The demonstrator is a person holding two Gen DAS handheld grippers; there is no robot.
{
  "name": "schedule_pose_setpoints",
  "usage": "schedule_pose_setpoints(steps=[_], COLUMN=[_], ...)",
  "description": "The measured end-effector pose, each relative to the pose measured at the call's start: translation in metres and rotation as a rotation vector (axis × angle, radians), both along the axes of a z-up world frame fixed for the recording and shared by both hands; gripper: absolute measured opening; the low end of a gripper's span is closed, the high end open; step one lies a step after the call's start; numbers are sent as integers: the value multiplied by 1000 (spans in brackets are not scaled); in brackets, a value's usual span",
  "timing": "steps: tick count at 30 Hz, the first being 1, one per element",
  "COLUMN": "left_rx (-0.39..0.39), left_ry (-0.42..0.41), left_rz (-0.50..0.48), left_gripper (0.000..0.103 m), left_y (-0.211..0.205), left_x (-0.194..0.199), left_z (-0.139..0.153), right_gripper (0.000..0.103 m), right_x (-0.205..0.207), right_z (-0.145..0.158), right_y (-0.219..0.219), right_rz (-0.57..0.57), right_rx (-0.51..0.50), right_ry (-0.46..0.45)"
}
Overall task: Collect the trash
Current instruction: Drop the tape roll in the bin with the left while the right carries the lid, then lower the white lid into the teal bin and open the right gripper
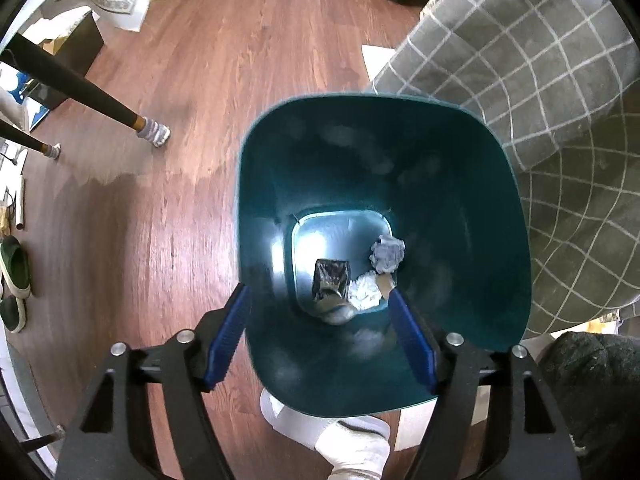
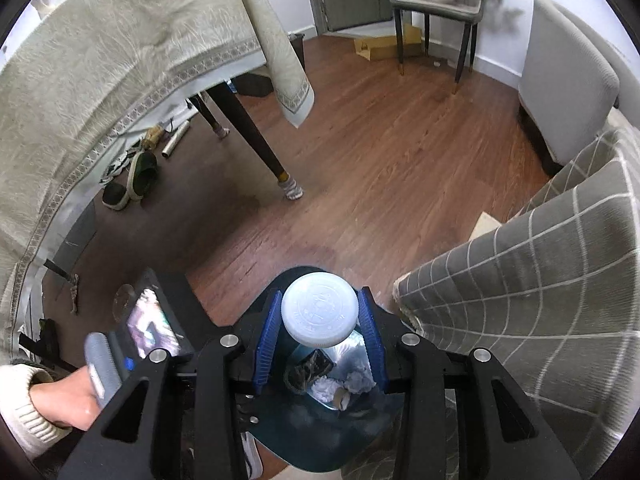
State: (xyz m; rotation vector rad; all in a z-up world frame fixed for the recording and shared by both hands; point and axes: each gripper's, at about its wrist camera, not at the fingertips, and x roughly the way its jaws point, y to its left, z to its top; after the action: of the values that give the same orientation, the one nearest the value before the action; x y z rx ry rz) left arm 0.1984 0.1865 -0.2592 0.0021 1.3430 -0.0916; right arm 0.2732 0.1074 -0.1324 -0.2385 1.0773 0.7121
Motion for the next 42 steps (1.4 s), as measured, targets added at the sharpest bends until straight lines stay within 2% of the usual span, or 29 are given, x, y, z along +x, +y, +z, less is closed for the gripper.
schedule_pose_setpoints(steps=[7,12,20,27,32,36,38,42], left_rx=[-24,-46,-90,-121,-120,-123,-138,-140], left_ry=[-134,-197,-335,-385,-429,-468,-487,-507], left_rz=[33,69,133,143,131,127,124,109], left_gripper=[74,64,56,44,41,41,41,41], left_y=[9,15,26,22,16,12,9,1], left_x=[-3,-3,-2,2,3,2,2,1], left_z=[36,60,109,133,152,169,177,188], right_gripper=[40,40,40,40,40,40,48,50], right_x=[0,-3,-7,-15,-27,-35,-35,-40], right_z=[-31,-47,-83,-122,-141,-144,-146,-141], right_y=[7,12,9,10,16,17,16,12], right_rz=[7,14,13,28,65,86,93,96], right_rx=[-59,-105,-164,-228,-290,-329,-337,-337], right_ry=[53,86,158,224,252,254,269,266])
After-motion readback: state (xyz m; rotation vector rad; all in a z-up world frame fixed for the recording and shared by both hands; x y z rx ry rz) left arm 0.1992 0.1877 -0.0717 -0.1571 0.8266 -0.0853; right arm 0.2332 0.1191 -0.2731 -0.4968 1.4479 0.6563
